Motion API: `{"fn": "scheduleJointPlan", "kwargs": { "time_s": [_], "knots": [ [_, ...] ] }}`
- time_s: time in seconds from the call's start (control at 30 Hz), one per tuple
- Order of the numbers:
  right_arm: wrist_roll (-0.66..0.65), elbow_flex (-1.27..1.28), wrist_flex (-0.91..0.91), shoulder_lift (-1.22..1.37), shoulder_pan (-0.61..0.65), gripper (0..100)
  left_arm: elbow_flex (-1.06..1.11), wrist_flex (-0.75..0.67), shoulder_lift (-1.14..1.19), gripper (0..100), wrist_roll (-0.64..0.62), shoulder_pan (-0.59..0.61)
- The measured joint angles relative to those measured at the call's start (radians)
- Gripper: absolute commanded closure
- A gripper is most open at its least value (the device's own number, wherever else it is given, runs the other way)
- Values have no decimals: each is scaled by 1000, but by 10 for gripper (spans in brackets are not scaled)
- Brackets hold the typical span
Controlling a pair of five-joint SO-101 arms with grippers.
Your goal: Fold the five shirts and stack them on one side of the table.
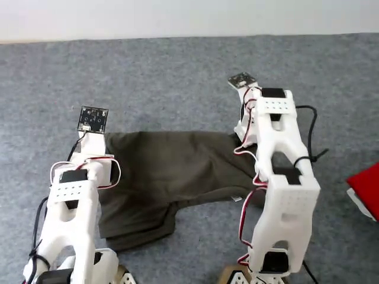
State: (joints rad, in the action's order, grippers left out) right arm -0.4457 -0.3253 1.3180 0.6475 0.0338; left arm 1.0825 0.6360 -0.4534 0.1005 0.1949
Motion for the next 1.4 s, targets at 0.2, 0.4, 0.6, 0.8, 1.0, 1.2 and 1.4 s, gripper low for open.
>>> {"fn": "scheduleJointPlan", "kwargs": {
  "time_s": [0.2, 0.4, 0.6, 0.8, 1.0, 1.2, 1.4],
  "knots": [
    [0, -262, 3, 186, 0, 988, 0, 0, 0, 971, 0, 0],
    [0, -497, 6, 313, 3, 988, 0, 0, 0, 971, 0, 0],
    [0, -658, 135, 338, 0, 987, 0, 0, 0, 971, 0, 0],
    [0, -859, 390, 338, 2, 928, 0, 0, 0, 971, 0, 0],
    [0, -918, 436, 338, -14, 929, 0, 0, 0, 971, 0, 0],
    [0, -743, 436, 219, -9, 929, 0, 0, 0, 971, 0, 0],
    [0, -519, 436, 87, -12, 929, 0, 5, 0, 970, 0, 0]
  ]
}}
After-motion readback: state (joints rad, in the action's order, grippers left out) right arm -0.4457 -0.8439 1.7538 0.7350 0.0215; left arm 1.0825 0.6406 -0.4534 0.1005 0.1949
